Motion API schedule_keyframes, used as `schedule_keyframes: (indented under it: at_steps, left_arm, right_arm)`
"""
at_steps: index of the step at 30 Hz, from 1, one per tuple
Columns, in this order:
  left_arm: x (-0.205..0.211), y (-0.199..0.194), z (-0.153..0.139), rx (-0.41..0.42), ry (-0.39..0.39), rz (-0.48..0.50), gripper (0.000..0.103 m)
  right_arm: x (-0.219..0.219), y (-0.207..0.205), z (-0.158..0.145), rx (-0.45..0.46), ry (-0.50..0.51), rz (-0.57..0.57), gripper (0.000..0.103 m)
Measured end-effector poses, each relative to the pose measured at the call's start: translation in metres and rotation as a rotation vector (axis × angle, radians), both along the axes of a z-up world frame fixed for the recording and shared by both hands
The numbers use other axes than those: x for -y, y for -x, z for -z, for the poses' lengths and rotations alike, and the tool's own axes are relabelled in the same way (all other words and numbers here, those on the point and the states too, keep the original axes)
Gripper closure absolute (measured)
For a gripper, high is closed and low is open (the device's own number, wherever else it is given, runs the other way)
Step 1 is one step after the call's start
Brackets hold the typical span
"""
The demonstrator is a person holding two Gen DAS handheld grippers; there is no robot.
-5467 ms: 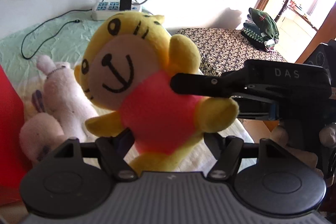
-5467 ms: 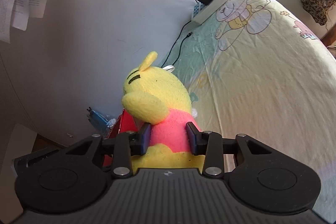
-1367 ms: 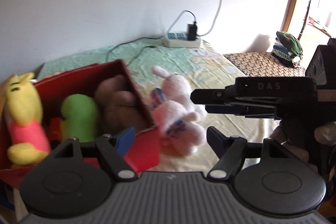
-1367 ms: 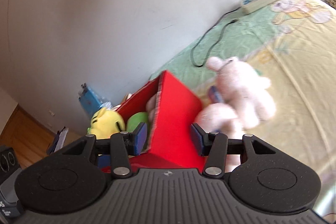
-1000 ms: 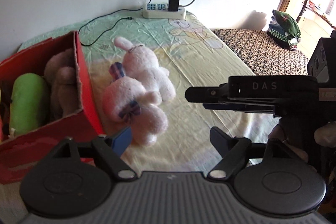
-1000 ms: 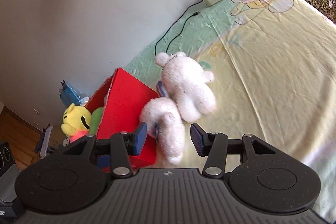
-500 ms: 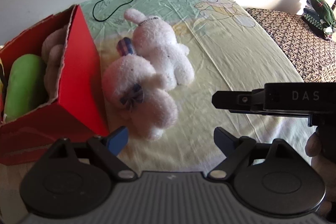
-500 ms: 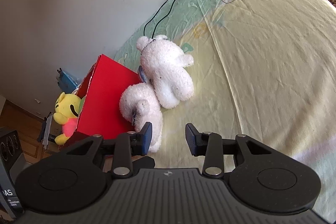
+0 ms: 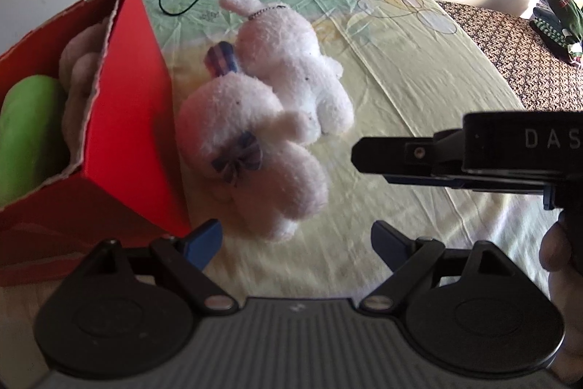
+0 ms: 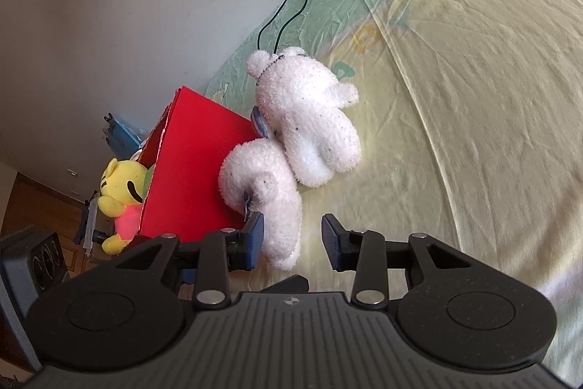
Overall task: Organize objects
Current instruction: 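Move both grippers over the bed toward the white bunny with blue bow, then close both grippers on the white bunny's body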
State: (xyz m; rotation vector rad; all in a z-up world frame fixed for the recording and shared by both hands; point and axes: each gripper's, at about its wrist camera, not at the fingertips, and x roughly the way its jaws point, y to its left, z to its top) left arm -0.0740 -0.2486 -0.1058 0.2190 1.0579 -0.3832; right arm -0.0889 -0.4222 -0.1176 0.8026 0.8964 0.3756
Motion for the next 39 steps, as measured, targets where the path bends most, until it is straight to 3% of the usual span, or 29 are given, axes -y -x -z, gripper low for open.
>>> schedule_keyframes:
  at_steps: [4, 20, 24, 28, 33, 39]
  left_arm:
    - [0.000, -0.004, 0.003, -0.010, 0.003, 0.017, 0.014]
    - [-0.017, -0.013, 0.017, -0.062, 0.000, -0.023, 0.014]
    - [-0.019, -0.012, 0.016, -0.053, -0.019, -0.031, 0.014]
    - [-0.019, -0.011, 0.013, -0.060, -0.009, -0.033, 0.014]
    - [-0.013, 0.001, 0.005, -0.040, 0.003, 0.026, 0.014]
    - [-0.013, 0.017, -0.004, -0.074, 0.109, 0.114, 0.011]
  right_arm:
    - [-0.005, -0.009, 0.002, -0.021, -0.041, -0.006, 0.063]
    - [-0.047, -0.047, 0.019, -0.051, -0.002, -0.082, 0.051]
    - [-0.053, -0.052, 0.027, -0.080, -0.004, -0.107, 0.054]
    - [-0.052, -0.050, 0.027, -0.079, -0.005, -0.122, 0.063]
    - [-0.044, -0.037, 0.024, -0.064, -0.021, -0.139, 0.064]
    - [-0.029, -0.013, 0.028, -0.086, -0.032, -0.105, 0.064]
